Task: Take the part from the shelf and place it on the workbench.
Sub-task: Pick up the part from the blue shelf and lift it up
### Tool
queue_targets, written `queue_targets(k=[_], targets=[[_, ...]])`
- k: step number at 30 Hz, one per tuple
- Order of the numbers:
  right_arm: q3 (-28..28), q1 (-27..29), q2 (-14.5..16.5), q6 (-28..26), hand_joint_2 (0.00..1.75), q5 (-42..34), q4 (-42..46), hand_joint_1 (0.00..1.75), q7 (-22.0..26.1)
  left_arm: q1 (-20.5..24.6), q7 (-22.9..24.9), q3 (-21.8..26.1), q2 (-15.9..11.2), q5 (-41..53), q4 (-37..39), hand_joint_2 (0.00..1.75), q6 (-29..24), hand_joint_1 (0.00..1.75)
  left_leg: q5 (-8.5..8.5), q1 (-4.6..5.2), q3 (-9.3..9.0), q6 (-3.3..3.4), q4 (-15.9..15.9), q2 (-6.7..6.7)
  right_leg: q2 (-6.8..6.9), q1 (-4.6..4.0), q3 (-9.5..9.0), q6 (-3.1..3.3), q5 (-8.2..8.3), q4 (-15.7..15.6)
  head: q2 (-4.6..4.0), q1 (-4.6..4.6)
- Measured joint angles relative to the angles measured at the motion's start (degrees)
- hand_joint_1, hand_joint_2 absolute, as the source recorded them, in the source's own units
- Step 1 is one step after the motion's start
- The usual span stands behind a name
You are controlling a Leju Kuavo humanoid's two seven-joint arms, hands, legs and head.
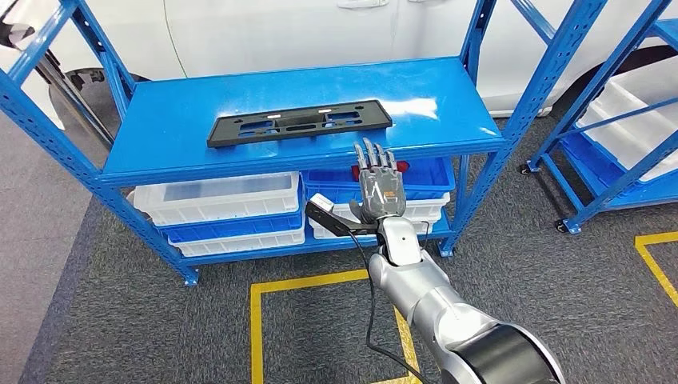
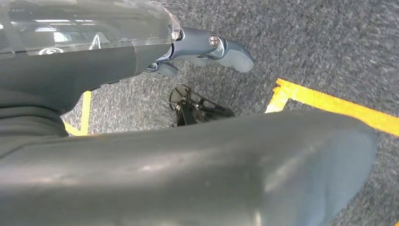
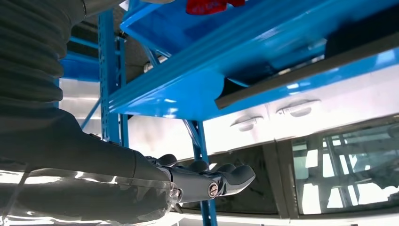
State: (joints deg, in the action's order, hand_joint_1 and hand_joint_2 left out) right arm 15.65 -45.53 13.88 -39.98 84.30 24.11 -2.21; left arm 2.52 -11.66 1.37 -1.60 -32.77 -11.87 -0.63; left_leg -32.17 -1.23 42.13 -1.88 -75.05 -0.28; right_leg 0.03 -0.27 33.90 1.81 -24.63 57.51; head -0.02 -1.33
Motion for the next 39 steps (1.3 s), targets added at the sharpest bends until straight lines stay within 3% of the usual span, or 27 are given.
queue_targets(k=[2, 4, 6, 9, 11, 12, 14, 16, 17, 18, 20, 21, 22, 26, 28, 30, 32, 34, 37, 39], targets=[[-0.04, 0.07, 0.0, 0.0, 1.75, 0.0, -0.1, 0.0, 0.0, -0.04, 0.01, 0.05, 0.0, -0.06, 0.0, 0.0, 0.02, 0.0, 1.8, 0.0, -0.77, 0.14, 1.65, 0.0, -0.05, -0.15, -0.05, 0.04, -0.05, 0.09, 0.0, 0.0], [-0.09, 0.01, 0.0, 0.0, 1.75, 0.03, -0.11, 0.0, 0.01, -0.01, -0.01, 0.14, -0.01, -0.13, 0.0, 0.0, 0.14, 0.0, 5.19, 0.05, -4.33, 0.54, 8.92, 0.01, -0.09, -0.22, -0.1, -0.09, -0.24, 0.33, 0.0, 0.0], [-0.12, -0.1, 0.0, -0.01, 1.75, 0.07, -0.11, 0.0, 0.02, 0.09, -0.06, 0.28, -0.02, -0.17, 0.0, 0.0, 0.49, 0.0, 7.21, 0.3, -7.49, 1.02, 15.36, -0.01, -0.12, -0.41, 0.09, -0.49, -0.47, 0.76, 0.0, 0.0], [-0.14, -0.11, 0.01, -0.02, 1.75, 0.13, -0.1, 0.0, 0.08, 0.12, -0.18, 0.42, 0.01, -0.28, 0.0, 0.0, 0.97, 0.0, 7.37, 0.53, -8.02, 1.67, 16.72, -0.07, -0.13, -0.47, 0.29, -1.33, -0.45, 0.82, 0.0, 0.0], [-0.16, -0.22, 0.01, -0.03, 1.75, 0.16, -0.09, 0.0, 0.09, 0.06, -0.28, 0.46, 0.09, -0.37, 0.0, 0.0, 1.15, 0.0, 7.68, 0.26, -8.14, 2.22, 17.16, -0.04, -0.15, -0.39, 0.76, -1.99, -1.47, 2.03, 0.0, 0.0], [-0.17, -0.28, 0.0, -0.04, 1.75, 0.16, -0.09, 0.0, 0.09, 0.08, -0.34, 0.49, 0.13, -0.37, 0.0, 0.0, 1.26, 0.0, 7.82, 0.09, -8.18, 2.44, 17.37, 0.0, -0.16, -0.29, 1.71, -2.34, -2.86, 4.18, 0.0, 0.0], [-0.19, -0.19, -0.01, -0.04, 1.75, 0.17, -0.13, 0.0, 0.08, 0.1, -0.48, 0.6, 0.15, -0.37, 0.0, 0.0, 1.55, 0.0, 7.89, 0.03, -8.11, 2.61, 17.41, 0.05, -0.16, 0.15, 5.12, -2.9, -6.59, 11.57, 0.0, 0.0], [-0.2, 0.14, -0.03, -0.03, 1.75, 0.17, -0.21, 0.0, 0.07, 0.02, -0.55, 0.73, 0.16, -0.36, 0.0, 0.0, 1.75, 0.0, 7.88, 0.02, -8.06, 2.62, 17.38, 0.06, -0.14, 0.56, 7.95, -3.23, -8.21, 17.25, 0.0, 0.0], [-0.2, 0.26, -0.05, -0.03, 1.75, 0.17, -0.24, 0.0, 0.07, -0.03, -0.56, 0.77, 0.16, -0.36, 0.0, 0.0, 1.81, 0.0, 7.87, 0.0, -8.06, 2.59, 17.35, 0.04, -0.12, 0.74, 7.95, -3.32, -7.36, 17.09, 0.0, 0.0], [-0.2, 0.28, -0.06, -0.04, 1.75, 0.17, -0.25, 0.0, 0.07, -0.05, -0.56, 0.79, 0.18, -0.36, 0.0, 0.0, 1.84, 0.0, 7.83, -0.02, -8.1, 2.51, 17.3, 0.02, -0.11, 0.88, 6.69, -3.33, -5.49, 14.3, 0.0, 0.0], [-0.2, 0.1, -0.06, -0.04, 1.75, 0.18, -0.25, 0.0, 0.07, -0.02, -0.59, 0.81, 0.22, -0.35, 0.0, 0.0, 1.86, 0.0, 7.67, 0.04, -8.14, 2.16, 17.12, -0.04, -0.09, 0.94, 2.7, -3.17, -1.63, 5.91, 0.0, 0.0], [-0.2, -0.01, -0.05, -0.04, 1.75, 0.19, -0.24, 0.0, 0.07, 0.01, -0.64, 0.83, 0.23, -0.34, 0.0, 0.0, 1.86, 0.0, 7.63, 0.1, -8.12, 1.87, 17.04, -0.06, -0.1, 0.85, 1.31, -2.97, -0.64, 2.9, 0.0, 0.0], [-0.2, -0.06, -0.04, -0.04, 1.75, 0.2, -0.24, 0.0, 0.06, 0.02, -0.73, 0.85, 0.24, -0.32, 0.0, 0.0, 1.86, 0.0, 7.61, 0.17, -8.08, 1.53, 17.03, -0.08, -0.13, 0.7, 0.66, -2.74, -0.36, 1.38, 0.0, 0.0], [-0.2, -0.11, 0.01, -0.04, 1.75, 0.23, -0.17, 0.0, 0.01, 0.02, -1.09, 0.92, 0.23, -0.19, 0.0, 0.0, 1.87, 0.0, 7.01, -0.01, -7.81, 0.19, 16.48, -0.03, -0.19, 0.59, 0.46, -1.19, -0.1, 0.5, 0.0, 0.0], [-0.2, -0.18, 0.04, -0.04, 1.75, 0.26, -0.11, 0.0, 0.01, 0.03, -1.13, 0.95, 0.24, -0.18, 0.0, 0.0, 1.89, 0.0, 4.04, -0.07, -5.59, -0.03, 11.44, 0.01, -0.08, 0.63, 0.22, -0.5, 0.09, 0.13, 0.0, 0.0], [-0.2, -0.06, 0.04, -0.04, 1.75, 0.29, -0.13, 0.0, 0.01, -0.03, -1.14, 1.0, 0.25, -0.16, 0.0, 0.0, 1.87, 0.0, 0.67, -0.04, -1.92, -0.12, 3.58, 0.0, -0.04, 0.33, 0.22, -0.18, 0.05, 0.14, 0.0, 0.0], [-0.2, 0.17, 0.03, -0.04, 1.75, 0.31, -0.18, 0.0, 0.01, -0.14, -1.15, 1.12, 0.24, -0.16, 0.0, 0.0, 1.83, 0.0, 0.38, -0.02, -0.27, -0.09, 0.32, 0.01, -0.06, 0.05, 0.18, -0.08, 0.0, 0.19, 0.0, 0.0], [-0.2, 0.25, 0.03, -0.04, 1.75, 0.31, -0.19, 0.0, 0.01, -0.18, -1.15, 1.22, 0.24, -0.16, 0.0, 0.0, 1.83, 0.0, 2.68, -0.02, -1.61, 0.14, 3.31, 0.01, -0.12, -0.09, 0.08, -0.07, -0.06, 0.26, 0.0, 0.0], [-0.2, 0.16, 0.04, -0.04, 1.75, 0.31, -0.14, 0.0, 0.0, -0.08, -1.15, 1.28, 0.18, -0.16, 0.0, 0.0, 1.84, 0.0, 6.9, 0.26, -6.67, 0.88, 13.77, 0.02, -0.18, -0.37, 0.09, -0.4, -0.36, 0.66, 0.0, 0.0], [-0.2, 0.15, 0.03, -0.04, 1.75, 0.32, -0.13, 0.0, 0.0, -0.04, -1.16, 1.31, 0.14, -0.16, 0.0, 0.0, 1.84, 0.0, 7.32, 0.56, -7.96, 1.29, 16.6, 0.0, -0.18, -0.46, 0.3, -0.89, -0.42, 0.84, 0.0, 0.0]])
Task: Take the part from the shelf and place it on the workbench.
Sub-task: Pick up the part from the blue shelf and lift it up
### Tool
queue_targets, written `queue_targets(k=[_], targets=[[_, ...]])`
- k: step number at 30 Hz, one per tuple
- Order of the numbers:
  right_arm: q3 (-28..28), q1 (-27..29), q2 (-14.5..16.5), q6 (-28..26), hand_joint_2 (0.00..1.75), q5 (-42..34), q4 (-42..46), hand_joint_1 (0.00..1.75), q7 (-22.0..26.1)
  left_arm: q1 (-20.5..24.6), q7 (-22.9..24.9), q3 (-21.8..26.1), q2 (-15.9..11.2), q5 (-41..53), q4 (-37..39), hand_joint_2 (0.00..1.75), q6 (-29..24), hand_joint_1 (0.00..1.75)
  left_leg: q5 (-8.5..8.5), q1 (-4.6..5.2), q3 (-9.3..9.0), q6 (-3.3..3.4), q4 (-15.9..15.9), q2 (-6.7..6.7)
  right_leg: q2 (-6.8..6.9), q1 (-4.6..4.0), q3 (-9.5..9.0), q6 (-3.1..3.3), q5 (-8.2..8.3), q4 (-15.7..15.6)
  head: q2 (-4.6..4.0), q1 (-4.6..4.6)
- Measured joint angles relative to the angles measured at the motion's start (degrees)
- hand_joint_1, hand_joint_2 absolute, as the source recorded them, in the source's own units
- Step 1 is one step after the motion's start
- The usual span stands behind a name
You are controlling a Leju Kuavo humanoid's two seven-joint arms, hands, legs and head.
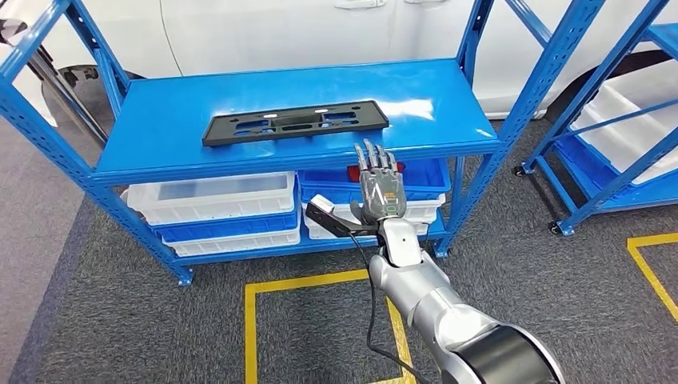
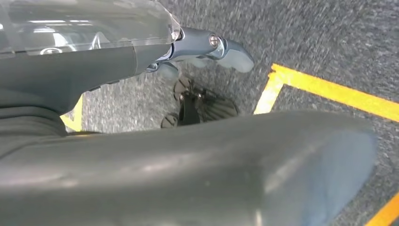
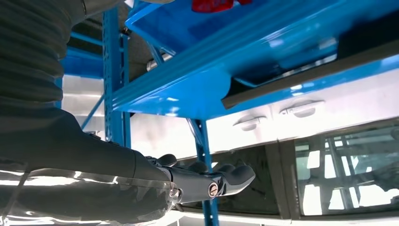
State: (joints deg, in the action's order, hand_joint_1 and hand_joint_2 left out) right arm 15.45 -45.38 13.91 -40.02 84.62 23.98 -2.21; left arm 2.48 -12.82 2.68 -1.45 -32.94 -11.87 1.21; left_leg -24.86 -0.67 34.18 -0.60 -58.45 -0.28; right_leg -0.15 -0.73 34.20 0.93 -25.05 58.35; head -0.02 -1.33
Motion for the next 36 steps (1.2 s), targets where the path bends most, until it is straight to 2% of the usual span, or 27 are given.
queue_targets(k=[2, 4, 5, 7, 8, 9, 10, 12, 13, 14, 17, 19, 20, 22, 23, 24, 25, 26, 28, 29, 30, 34, 36], targets=[[0.0, 0.03, -0.01, 0.0, 1.75, 0.01, 0.02, 0.0, 0.02, -0.04, -0.03, 0.01, 0.05, 0.02, 0.0, 0.0, -0.02, 0.0, 0.27, -0.08, 0.0, 0.44, 0.3, -0.02, 0.0, 0.13, 0.07, -0.61, -0.06, 0.05, 0.0, 0.0], [-0.01, 0.02, -0.04, 0.0, 1.75, 0.01, 0.06, 0.0, 0.1, -0.08, -0.16, 0.01, 0.13, 0.08, 0.0, 0.0, -0.07, 0.0, 0.54, -0.35, -0.1, 0.97, 0.69, 0.04, -0.01, 0.26, 0.83, -1.34, -1.52, 1.91, 0.0, 0.0], [-0.02, 0.05, -0.07, 0.0, 1.75, 0.01, 0.07, 0.0, 0.15, -0.08, -0.25, 0.01, 0.17, 0.12, 0.0, 0.0, -0.09, 0.0, 0.64, -0.45, -0.12, 1.16, 0.82, 0.08, -0.01, 0.4, 1.96, -1.68, -3.09, 4.46, 0.0, 0.0], [-0.04, 0.35, -0.15, 0.0, 1.75, 0.01, 0.07, 0.0, 0.25, -0.07, -0.36, 0.01, 0.16, 0.18, 0.0, 0.0, -0.11, 0.0, 0.68, -0.45, -0.02, 1.31, 0.82, 0.09, 0.01, 0.79, 5.63, -2.22, -6.76, 12.29, 0.0, 0.0], [-0.05, 0.59, -0.22, 0.0, 1.75, 0.01, 0.05, 0.0, 0.27, -0.1, -0.38, 0.01, 0.16, 0.19, 0.0, 0.0, -0.11, 0.0, 0.68, -0.46, 0.02, 1.31, 0.8, 0.09, 0.02, 1.01, 7.1, -2.42, -7.65, 15.29, 0.0, 0.0], [-0.06, 0.79, -0.28, 0.0, 1.75, 0.01, 0.05, 0.0, 0.29, -0.14, -0.38, 0.01, 0.17, 0.2, 0.0, 0.0, -0.11, 0.0, 0.67, -0.48, 0.03, 1.29, 0.78, 0.09, 0.02, 1.21, 7.73, -2.58, -7.47, 16.45, 0.0, 0.0], [-0.07, 0.89, -0.34, 0.0, 1.75, 0.01, 0.04, 0.0, 0.31, -0.16, -0.38, 0.01, 0.19, 0.22, 0.0, 0.0, -0.12, 0.0, 0.65, -0.51, 0.03, 1.24, 0.73, 0.07, 0.03, 1.37, 7.1, -2.65, -6.12, 14.99, 0.0, 0.0], [-0.07, 0.77, -0.38, 0.0, 1.75, 0.01, 0.05, 0.0, 0.36, -0.13, -0.38, 0.01, 0.22, 0.25, 0.0, 0.0, -0.15, 0.0, 0.53, -0.56, -0.03, 0.96, 0.59, 0.04, 0.07, 1.56, 3.28, -2.56, -2.21, 7.06, 0.0, 0.0], [-0.07, 0.64, -0.38, 0.0, 1.75, 0.01, 0.06, 0.0, 0.42, -0.08, -0.39, 0.01, 0.22, 0.26, 0.0, 0.0, -0.16, 0.0, 0.47, -0.51, -0.01, 0.7, 0.48, 0.03, 0.08, 1.47, 1.54, -2.37, -0.86, 3.4, 0.0, 0.0], [-0.07, 0.54, -0.38, 0.0, 1.75, 0.01, 0.07, 0.0, 0.46, -0.04, -0.39, 0.01, 0.21, 0.26, 0.0, 0.0, -0.17, 0.0, 0.45, -0.45, 0.03, 0.38, 0.43, 0.01, 0.07, 1.33, 0.46, -2.12, -0.21, 1.07, 0.0, 0.0], [-0.11, 0.44, -0.43, -0.01, 1.75, 0.0, 0.07, 0.0, 0.53, -0.02, -0.37, 0.02, 0.2, 0.26, 0.0, 0.0, -0.18, 0.0, 0.52, -0.46, 0.08, -0.7, 0.6, 0.0, -0.02, 0.98, 0.18, -1.07, -0.01, 0.02, 0.0, 0.0], [-0.13, 0.24, -0.39, -0.02, 1.75, 0.01, 0.12, 0.0, 0.54, -0.01, -0.33, 0.04, 0.22, 0.16, 0.0, 0.0, -0.13, 0.0, -0.55, -0.61, 0.56, -1.23, -0.68, 0.03, 0.02, 1.11, -0.09, -0.24, 0.32, -0.52, 0.0, -0.01], [-0.13, 0.13, -0.36, -0.02, 1.75, 0.01, 0.15, 0.0, 0.55, 0.0, -0.31, 0.08, 0.23, 0.05, 0.0, 0.0, -0.08, 0.0, -2.01, -0.65, 1.59, -1.38, -3.08, 0.04, 0.07, 1.19, -0.24, 0.12, 0.44, -0.78, 0.0, -0.01], [-0.13, 0.08, -0.33, -0.02, 1.75, 0.01, 0.14, 0.0, 0.62, -0.01, -0.04, 0.25, 0.25, -0.36, 0.0, 0.0, 0.01, 0.0, -5.66, -0.66, 4.98, -1.54, -10.58, 0.06, 0.13, 0.98, -0.27, 0.53, 0.43, -0.84, 0.0, -0.01], [-0.13, 0.18, -0.33, -0.01, 1.75, 0.01, 0.11, 0.0, 0.69, -0.05, 0.2, 0.38, 0.24, -0.61, 0.0, 0.0, -0.01, 0.0, -6.82, -0.66, 6.59, -1.61, -13.98, 0.06, 0.14, 0.82, -0.27, 0.62, 0.41, -0.83, 0.0, 0.0], [-0.13, 0.3, -0.33, -0.01, 1.75, 0.01, 0.09, 0.0, 0.79, -0.1, 0.47, 0.51, 0.24, -0.85, 0.01, 0.0, -0.04, 0.0, -6.98, -0.66, 7.4, -1.61, -15.65, 0.06, 0.13, 0.69, -0.27, 0.67, 0.39, -0.8, 0.0, 0.0], [-0.13, 0.38, -0.33, 0.0, 1.75, 0.01, 0.07, 0.0, 0.9, -0.15, 0.73, 0.65, 0.24, -1.03, 0.03, 0.0, -0.07, 0.0, -6.2, -0.65, 7.28, -1.54, -15.35, 0.06, 0.1, 0.59, -0.29, 0.69, 0.36, -0.75, 0.0, 0.0], [-0.13, 0.4, -0.33, -0.01, 1.75, 0.01, 0.05, 0.0, 0.98, -0.15, 0.85, 0.77, 0.24, -1.13, 0.04, 0.0, -0.09, 0.0, -4.46, -0.65, 5.98, -1.39, -12.64, 0.06, 0.06, 0.52, -0.34, 0.65, 0.3, -0.67, 0.0, 0.0], [-0.13, 0.33, -0.31, -0.01, 1.75, 0.01, 0.04, 0.0, 1.1, -0.07, 0.98, 1.02, 0.22, -1.18, 0.07, 0.0, -0.1, 0.0, -1.1, -0.5, 2.1, -0.92, -4.73, 0.06, 0.02, 0.34, -0.34, 0.39, 0.06, -0.35, 0.0, 0.0], [-0.13, 0.29, -0.31, -0.02, 1.75, 0.01, 0.04, 0.0, 1.13, -0.03, 1.01, 1.13, 0.21, -1.18, 0.07, 0.0, -0.09, 0.0, -0.2, -0.38, 0.68, -0.65, -1.78, 0.04, 0.0, 0.23, -0.26, 0.2, -0.05, -0.16, 0.0, 0.0], [-0.13, 0.26, -0.3, -0.02, 1.75, 0.0, 0.04, 0.0, 1.14, 0.01, 1.03, 1.21, 0.21, -1.18, 0.07, 0.0, -0.09, 0.0, 0.0, -0.26, -0.03, -0.44, -0.28, 0.02, 0.0, 0.13, -0.14, 0.03, -0.12, -0.03, 0.0, 0.0], [-0.17, 0.23, -0.27, -0.02, 1.75, -0.13, 0.05, 0.0, 1.23, -0.04, 1.1, 1.47, 0.25, -1.09, 0.13, 0.0, -0.57, 0.0, 0.1, -0.13, -0.04, 0.46, 0.22, -0.04, 0.02, 0.35, 0.06, -1.0, -0.17, 0.09, 0.0, 0.0], [-0.29, 0.18, -0.27, -0.02, 1.75, -0.24, 0.13, 0.0, 1.33, -0.03, 1.1, 1.5, 0.3, -0.66, 0.15, 0.0, -1.64, 0.0, 0.36, -0.33, -0.16, 1.02, 0.6, 0.0, 0.03, 0.47, 1.07, -1.67, -1.91, 2.47, 0.0, 0.0]])
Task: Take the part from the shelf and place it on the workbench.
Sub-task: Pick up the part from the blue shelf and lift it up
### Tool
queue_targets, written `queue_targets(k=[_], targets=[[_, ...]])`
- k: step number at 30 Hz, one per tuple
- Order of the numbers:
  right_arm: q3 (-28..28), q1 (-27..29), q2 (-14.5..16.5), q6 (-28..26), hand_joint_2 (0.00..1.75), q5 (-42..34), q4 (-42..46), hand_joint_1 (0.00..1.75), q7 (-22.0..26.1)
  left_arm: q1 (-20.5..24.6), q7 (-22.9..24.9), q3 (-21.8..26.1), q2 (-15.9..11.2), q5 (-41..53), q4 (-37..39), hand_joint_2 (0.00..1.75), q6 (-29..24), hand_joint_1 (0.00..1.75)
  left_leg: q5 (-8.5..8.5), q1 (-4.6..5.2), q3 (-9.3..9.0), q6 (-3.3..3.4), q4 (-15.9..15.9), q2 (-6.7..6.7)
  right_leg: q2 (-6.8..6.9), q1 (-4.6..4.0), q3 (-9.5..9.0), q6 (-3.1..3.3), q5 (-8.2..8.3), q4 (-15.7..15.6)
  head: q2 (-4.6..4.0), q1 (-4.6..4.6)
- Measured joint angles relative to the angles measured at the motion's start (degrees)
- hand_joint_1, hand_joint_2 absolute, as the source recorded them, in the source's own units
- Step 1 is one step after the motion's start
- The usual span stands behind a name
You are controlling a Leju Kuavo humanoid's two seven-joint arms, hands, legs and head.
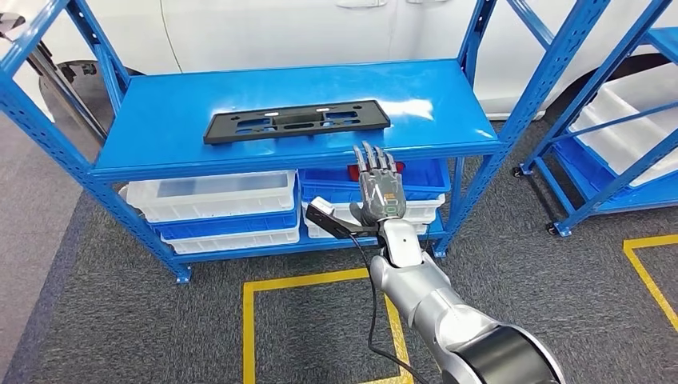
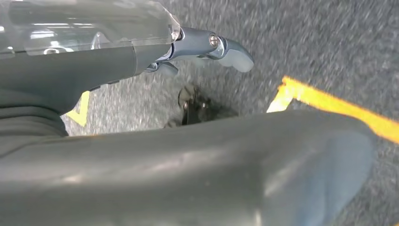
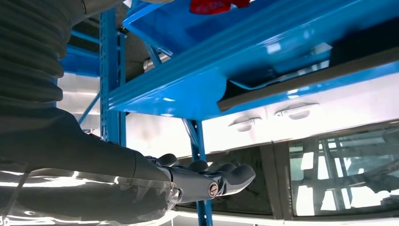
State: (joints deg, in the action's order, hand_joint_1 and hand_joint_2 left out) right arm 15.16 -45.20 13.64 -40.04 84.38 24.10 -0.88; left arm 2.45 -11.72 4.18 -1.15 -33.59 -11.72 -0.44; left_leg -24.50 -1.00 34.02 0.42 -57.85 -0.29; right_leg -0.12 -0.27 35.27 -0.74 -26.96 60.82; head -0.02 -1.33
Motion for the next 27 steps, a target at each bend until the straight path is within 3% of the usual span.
queue_targets(k=[3, 4, 5, 6, 8, 10, 13, 15, 18, 20, 21, 24, 25, 27], targets=[[-0.13, 0.35, -0.04, 0.0, 1.75, -0.01, 0.07, 0.0, 0.03, 0.0, -0.79, 0.01, -0.02, 1.09, 0.0, 0.0, -2.02, 0.0, 0.06, -0.04, 0.04, 0.31, 0.09, 0.06, 0.02, 0.4, 4.92, -0.67, -4.99, 10.42, 0.0, 0.0], [-0.15, 0.61, -0.08, 0.0, 1.75, -0.01, 0.07, 0.0, 0.01, -0.04, -1.33, 0.0, -0.03, 1.44, 0.0, 0.0, -2.53, 0.0, 0.04, -0.04, 0.05, 0.34, 0.06, 0.06, 0.02, 0.54, 6.22, -0.79, -5.58, 13.0, 0.0, 0.0], [-0.17, 0.84, -0.12, 0.0, 1.75, -0.01, 0.07, 0.0, -0.01, -0.07, -1.86, -0.02, -0.03, 1.73, 0.0, 0.0, -2.8, 0.0, 0.02, -0.05, 0.05, 0.34, 0.02, 0.05, 0.02, 0.64, 6.57, -0.83, -5.03, 13.48, 0.0, 0.0], [-0.19, 0.96, -0.17, 0.0, 1.75, -0.01, 0.09, 0.0, -0.02, -0.1, -2.28, -0.04, -0.03, 1.94, 0.0, 0.0, -2.73, 0.0, -0.02, -0.06, 0.03, 0.3, -0.04, 0.02, 0.03, 0.72, 5.81, -0.79, -3.47, 11.67, 0.0, 0.0], [-0.21, 0.92, -0.26, 0.0, 1.75, -0.01, 0.24, 0.0, 0.02, -0.08, -2.56, -0.09, -0.03, 2.25, 0.0, 0.0, -1.85, 0.0, -0.15, -0.02, -0.01, 0.07, -0.19, -0.02, 0.03, 0.75, 2.22, -0.48, 0.45, 3.94, 0.0, 0.0], [-0.22, 0.79, -0.32, 0.0, 1.75, -0.02, 0.41, 0.0, 0.15, -0.03, -2.2, -0.11, -0.06, 2.41, 0.0, 0.0, -0.75, 0.0, -0.26, 0.15, 0.07, -0.38, -0.32, -0.04, 0.01, 0.54, -0.22, 0.0, 2.11, -1.44, 0.0, 0.0], [-0.25, 0.85, -0.45, 0.0, 1.75, -0.03, 0.49, 0.0, 0.22, -0.03, -1.62, -0.11, -0.11, 2.52, 0.0, 0.0, -0.25, 0.0, -0.28, 0.2, 0.11, -1.34, -0.21, 0.0, -0.05, 0.38, -0.53, 0.87, 2.23, -2.54, 0.0, 0.0], [-0.25, 0.81, -0.47, 0.0, 1.75, -0.03, 0.64, 0.0, 0.21, -0.04, -1.46, -0.16, -0.12, 2.84, 0.01, 0.0, -0.31, 0.0, -1.67, 0.08, 0.87, -1.86, -2.08, 0.04, 0.0, 0.58, -0.8, 1.65, 2.48, -3.04, 0.0, 0.0], [-0.25, 1.0, -0.46, 0.0, 1.75, -0.02, 0.77, 0.0, 0.2, -0.08, -1.02, -0.28, -0.21, 3.21, 0.06, 0.0, -0.92, 0.0, -6.64, -0.01, 5.33, -2.26, -11.97, 0.06, 0.09, 0.47, -0.98, 2.24, 2.47, -3.21, 0.0, 0.0], [-0.25, 1.35, -0.46, 0.0, 1.75, -0.01, 0.77, 0.0, 0.2, -0.2, -0.64, -0.34, -0.26, 3.21, 0.09, 0.0, -1.34, 0.0, -7.41, -0.04, 7.34, -2.42, -16.08, 0.07, 0.07, 0.35, -1.0, 2.31, 2.4, -3.15, 0.0, 0.0], [-0.25, 1.46, -0.46, 0.0, 1.75, -0.01, 0.77, 0.0, 0.2, -0.23, -0.56, -0.38, -0.28, 3.2, 0.09, 0.0, -1.46, 0.0, -6.16, -0.06, 6.82, -2.41, -14.87, 0.07, 0.04, 0.33, -1.03, 2.27, 2.35, -3.08, 0.0, 0.0], [-0.25, 1.44, -0.47, 0.0, 1.75, -0.01, 0.8, 0.0, 0.2, -0.15, -0.5, -0.46, -0.36, 3.1, 0.09, 0.0, -1.48, 0.0, -1.1, -0.02, 1.72, -1.98, -4.11, 0.07, -0.06, 0.25, -1.01, 1.73, 1.92, -2.47, 0.0, 0.0], [-0.25, 1.43, -0.48, 0.0, 1.75, -0.01, 0.82, 0.0, 0.2, -0.1, -0.51, -0.46, -0.37, 3.06, 0.09, 0.0, -1.44, 0.0, -0.56, 0.07, 0.65, -1.71, -1.89, 0.04, -0.07, 0.16, -0.9, 1.44, 1.82, -2.27, 0.0, 0.0], [-0.25, 1.43, -0.5, 0.0, 1.75, -0.01, 0.83, 0.0, 0.22, -0.08, -0.52, -0.46, -0.38, 2.94, 0.09, 0.0, -1.47, 0.0, -0.74, 0.3, 0.23, -1.11, -0.88, -0.04, -0.08, 0.0, -0.7, 0.86, 1.83, -2.17, 0.0, 0.0]])
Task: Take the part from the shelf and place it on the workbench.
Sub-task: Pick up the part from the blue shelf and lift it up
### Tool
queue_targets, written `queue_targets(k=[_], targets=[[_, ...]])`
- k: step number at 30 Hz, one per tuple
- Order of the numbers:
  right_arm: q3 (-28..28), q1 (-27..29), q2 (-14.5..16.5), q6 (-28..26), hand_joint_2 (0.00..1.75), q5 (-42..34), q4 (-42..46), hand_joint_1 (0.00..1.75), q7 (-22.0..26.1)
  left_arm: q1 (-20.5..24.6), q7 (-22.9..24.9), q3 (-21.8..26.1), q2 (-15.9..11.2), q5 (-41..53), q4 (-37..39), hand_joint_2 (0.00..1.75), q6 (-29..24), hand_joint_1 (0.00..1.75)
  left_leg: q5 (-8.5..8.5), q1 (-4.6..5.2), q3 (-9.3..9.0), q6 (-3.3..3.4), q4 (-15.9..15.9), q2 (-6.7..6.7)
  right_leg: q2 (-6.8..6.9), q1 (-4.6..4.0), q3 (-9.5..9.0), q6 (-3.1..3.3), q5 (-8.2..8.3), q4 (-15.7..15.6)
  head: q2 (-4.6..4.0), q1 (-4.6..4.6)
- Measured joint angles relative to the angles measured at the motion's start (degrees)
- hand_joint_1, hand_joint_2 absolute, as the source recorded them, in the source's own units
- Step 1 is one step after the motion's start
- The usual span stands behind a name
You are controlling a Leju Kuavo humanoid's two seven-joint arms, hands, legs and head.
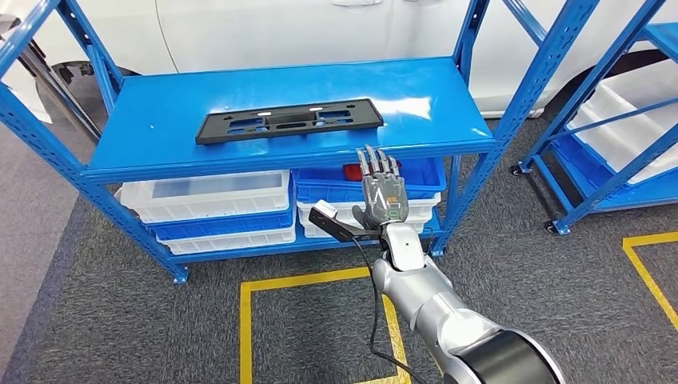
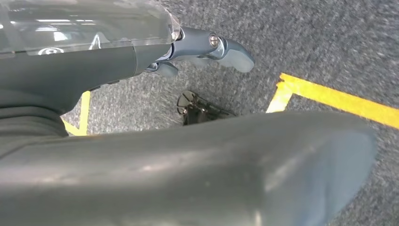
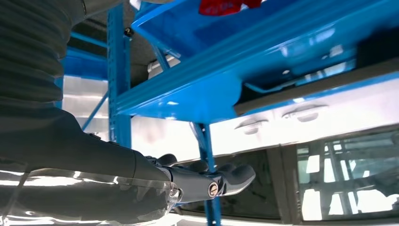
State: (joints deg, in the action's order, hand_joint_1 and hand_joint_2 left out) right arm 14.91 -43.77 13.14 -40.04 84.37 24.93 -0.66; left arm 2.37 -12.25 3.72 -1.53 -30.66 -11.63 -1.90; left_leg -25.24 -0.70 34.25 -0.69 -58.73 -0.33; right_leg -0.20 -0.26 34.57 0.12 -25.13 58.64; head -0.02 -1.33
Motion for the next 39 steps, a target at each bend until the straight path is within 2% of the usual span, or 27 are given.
queue_targets(k=[2, 3, 4, 6, 7, 8, 9, 10, 12, 13, 14, 17, 18, 20, 22, 23, 24, 25, 27, 28, 29, 32, 34, 35, 37, 38, 39], targets=[[0.0, -0.03, 0.0, -0.01, 1.75, 0.0, 0.02, 0.0, 0.02, -0.05, -0.08, 0.01, 0.03, -0.2, 0.0, 0.0, -0.1, 0.0, 0.27, -0.13, -0.02, 0.68, 0.22, -0.01, 0.0, 0.11, 0.13, -0.63, -0.27, 0.19, 0.0, 0.01], [0.0, -0.11, 0.0, -0.01, 1.75, 0.0, 0.02, 0.0, 0.03, -0.06, -0.16, 0.01, 0.04, -0.27, 0.0, 0.0, -0.17, 0.0, 0.42, -0.21, -0.05, 1.02, 0.4, 0.02, 0.01, 0.18, 0.61, -0.96, -1.1, 1.3, 0.0, 0.01], [0.0, -0.17, -0.02, -0.01, 1.75, 0.0, 0.03, 0.0, 0.03, -0.05, -0.26, 0.02, 0.05, -0.3, 0.0, 0.0, -0.23, 0.0, 0.54, -0.31, -0.09, 1.28, 0.57, 0.05, 0.01, 0.28, 1.62, -1.26, -2.5, 3.56, 0.0, 0.01], [0.0, -0.1, -0.04, 0.0, 1.75, 0.0, -0.01, 0.0, 0.03, -0.02, -0.39, 0.02, 0.02, -0.32, 0.01, 0.0, -0.34, 0.0, 0.58, -0.29, -0.04, 1.53, 0.61, 0.1, 0.04, 0.48, 5.11, -1.71, -6.13, 11.08, 0.0, 0.01], [0.0, 0.03, -0.05, 0.0, 1.75, 0.0, -0.05, 0.0, 0.03, -0.03, -0.4, 0.02, 0.01, -0.33, 0.01, 0.0, -0.38, 0.0, 0.57, -0.27, -0.03, 1.56, 0.58, 0.1, 0.04, 0.57, 6.8, -1.83, -7.28, 14.52, 0.0, 0.01], [0.0, 0.17, -0.08, 0.0, 1.75, 0.0, -0.09, 0.0, 0.03, -0.05, -0.41, 0.02, 0.0, -0.34, 0.01, 0.0, -0.42, 0.0, 0.56, -0.26, -0.03, 1.57, 0.55, 0.08, 0.04, 0.61, 7.76, -1.89, -7.43, 16.31, 0.0, 0.01], [0.0, 0.25, -0.1, 0.0, 1.75, 0.0, -0.11, 0.0, 0.03, -0.07, -0.42, 0.02, 0.0, -0.35, 0.01, 0.0, -0.45, 0.0, 0.54, -0.26, -0.04, 1.57, 0.52, 0.06, 0.04, 0.63, 7.62, -1.85, -6.48, 15.8, 0.0, 0.01], [0.0, 0.24, -0.11, 0.0, 1.75, 0.0, -0.13, 0.0, 0.07, -0.07, -0.44, 0.02, 0.01, -0.37, 0.01, 0.0, -0.47, 0.0, 0.52, -0.25, -0.09, 1.54, 0.49, 0.03, 0.04, 0.62, 6.32, -1.7, -4.59, 12.91, 0.0, 0.0], [0.0, 0.0, -0.11, 0.0, 1.75, 0.0, -0.11, 0.0, 0.2, -0.02, -0.54, 0.02, 0.03, -0.41, 0.0, 0.0, -0.48, 0.0, 0.43, -0.15, -0.17, 1.33, 0.42, -0.03, 0.04, 0.43, 2.33, -1.15, -0.81, 4.56, 0.0, 0.0], [0.0, -0.16, -0.1, 0.0, 1.75, 0.0, -0.11, 0.0, 0.28, 0.0, -0.6, 0.02, 0.04, -0.43, 0.0, 0.0, -0.46, 0.0, 0.4, -0.07, -0.15, 1.12, 0.41, -0.04, 0.04, 0.28, 0.93, -0.84, 0.2, 1.55, 0.0, 0.0], [0.0, -0.28, -0.09, 0.0, 1.75, -0.01, -0.11, 0.0, 0.33, 0.01, -0.66, 0.02, 0.04, -0.45, 0.0, 0.0, -0.43, 0.0, 0.38, 0.0, -0.12, 0.87, 0.41, -0.04, 0.03, 0.11, 0.3, -0.59, 0.48, 0.09, 0.0, 0.0], [0.0, -0.4, -0.03, 0.0, 1.75, -0.02, -0.12, 0.0, 0.39, 0.02, -0.89, 0.05, 0.02, -0.55, 0.0, 0.0, -0.27, 0.0, 0.27, 0.01, -0.18, -0.06, 0.49, -0.01, 0.0, 0.15, 0.13, 0.28, 0.63, -0.6, 0.0, 0.0], [0.0, -0.48, 0.03, 0.0, 1.75, -0.02, -0.12, 0.0, 0.41, 0.02, -0.95, 0.07, 0.0, -0.61, 0.0, 0.0, -0.2, 0.0, -0.35, -0.01, 0.13, -0.36, -0.29, 0.0, 0.03, 0.3, -0.03, 0.67, 0.79, -0.88, 0.0, 0.0], [0.0, -0.64, 0.14, 0.0, 1.75, -0.02, -0.13, 0.0, 0.45, 0.03, -1.02, 0.09, -0.03, -0.75, 0.0, 0.0, -0.04, 0.0, -3.27, -0.12, 2.35, -0.81, -5.26, 0.02, 0.14, 0.43, -0.29, 1.25, 0.99, -1.27, 0.0, 0.0], [0.0, -0.55, 0.17, 0.0, 1.75, -0.02, -0.21, 0.0, 0.47, -0.03, -1.05, 0.13, -0.02, -0.85, 0.01, 0.0, 0.04, 0.0, -6.53, -0.17, 5.94, -1.18, -12.8, 0.03, 0.2, 0.31, -0.28, 1.48, 0.96, -1.27, 0.0, 0.0], [0.0, -0.42, 0.17, 0.0, 1.75, -0.02, -0.28, 0.0, 0.48, -0.1, -1.06, 0.16, -0.02, -0.88, 0.01, 0.0, 0.04, 0.0, -6.99, -0.18, 7.06, -1.3, -15.05, 0.03, 0.19, 0.26, -0.28, 1.49, 0.94, -1.25, 0.0, 0.0], [0.0, -0.3, 0.17, 0.0, 1.75, -0.02, -0.34, 0.0, 0.49, -0.17, -1.07, 0.2, -0.03, -0.9, 0.01, 0.0, 0.04, 0.0, -6.39, -0.21, 7.23, -1.37, -15.31, 0.03, 0.18, 0.25, -0.28, 1.47, 0.91, -1.2, 0.0, 0.0], [0.0, -0.23, 0.17, 0.0, 1.75, -0.02, -0.37, 0.0, 0.5, -0.2, -1.07, 0.24, -0.04, -0.91, 0.01, 0.0, 0.04, 0.0, -4.78, -0.27, 6.24, -1.39, -13.18, 0.04, 0.15, 0.27, -0.3, 1.39, 0.86, -1.09, 0.0, 0.0], [0.0, -0.3, 0.19, 0.0, 1.75, -0.02, -0.37, 0.0, 0.51, -0.11, -1.08, 0.32, -0.08, -0.91, 0.0, 0.0, 0.04, 0.0, -1.18, -0.34, 2.43, -1.32, -5.41, 0.09, 0.08, 0.22, -0.21, 0.99, 0.54, -0.57, 0.0, 0.0], [0.0, -0.37, 0.2, 0.0, 1.75, -0.02, -0.37, 0.0, 0.51, -0.05, -1.08, 0.34, -0.1, -0.9, 0.0, 0.0, 0.04, 0.0, -0.21, -0.34, 0.95, -1.04, -2.37, 0.06, 0.04, 0.12, -0.07, 0.71, 0.36, -0.25, 0.0, 0.0], [0.0, -0.42, 0.21, 0.0, 1.75, -0.02, -0.37, 0.0, 0.51, 0.0, -1.09, 0.35, -0.11, -0.9, 0.0, 0.0, 0.04, 0.0, 0.1, -0.28, 0.13, -0.71, -0.64, 0.03, 0.01, 0.03, 0.08, 0.43, 0.25, -0.02, 0.0, 0.0], [0.0, -0.45, 0.2, 0.0, 1.75, -0.02, -0.36, 0.0, 0.53, -0.06, -1.12, 0.37, -0.09, -0.9, 0.0, 0.0, 0.05, 0.0, 0.14, -0.16, 0.09, 0.5, -0.07, -0.07, 0.0, 0.05, 0.31, -0.42, 0.19, 0.17, 0.0, 0.0], [0.0, -0.55, 0.18, 0.0, 1.75, -0.02, -0.35, 0.0, 0.53, -0.09, -1.17, 0.39, -0.05, -0.9, 0.0, 0.0, 0.11, 0.0, 0.36, -0.34, 0.09, 1.09, 0.11, -0.02, 0.02, 0.21, 1.24, -1.12, -1.49, 2.41, 0.0, 0.01], [0.0, -0.59, 0.17, 0.0, 1.75, -0.02, -0.35, 0.0, 0.54, -0.07, -1.25, 0.4, -0.03, -0.9, 0.0, 0.0, 0.15, 0.0, 0.41, -0.41, 0.12, 1.25, 0.14, 0.0, 0.03, 0.34, 2.49, -1.43, -3.22, 5.25, 0.0, 0.01], [0.0, -0.51, 0.16, 0.0, 1.75, -0.02, -0.44, 0.0, 0.54, -0.06, -1.42, 0.45, -0.04, -0.9, 0.0, 0.0, 0.19, 0.0, 0.41, -0.41, 0.2, 1.36, 0.13, 0.02, 0.05, 0.56, 6.15, -1.88, -7.02, 13.31, 0.0, 0.01], [0.0, -0.39, 0.15, 0.0, 1.75, -0.02, -0.5, 0.0, 0.54, -0.08, -1.49, 0.46, -0.04, -0.9, 0.0, 0.0, 0.2, 0.0, 0.41, -0.41, 0.21, 1.36, 0.13, 0.02, 0.05, 0.63, 7.54, -1.98, -7.82, 16.18, 0.0, 0.0], [0.0, -0.28, 0.14, 0.0, 1.75, -0.02, -0.57, 0.0, 0.53, -0.09, -1.51, 0.48, -0.04, -0.9, 0.0, 0.0, 0.2, 0.0, 0.4, -0.41, 0.19, 1.36, 0.12, 0.0, 0.06, 0.66, 7.97, -1.98, -7.53, 17.05, 0.0, 0.0]])
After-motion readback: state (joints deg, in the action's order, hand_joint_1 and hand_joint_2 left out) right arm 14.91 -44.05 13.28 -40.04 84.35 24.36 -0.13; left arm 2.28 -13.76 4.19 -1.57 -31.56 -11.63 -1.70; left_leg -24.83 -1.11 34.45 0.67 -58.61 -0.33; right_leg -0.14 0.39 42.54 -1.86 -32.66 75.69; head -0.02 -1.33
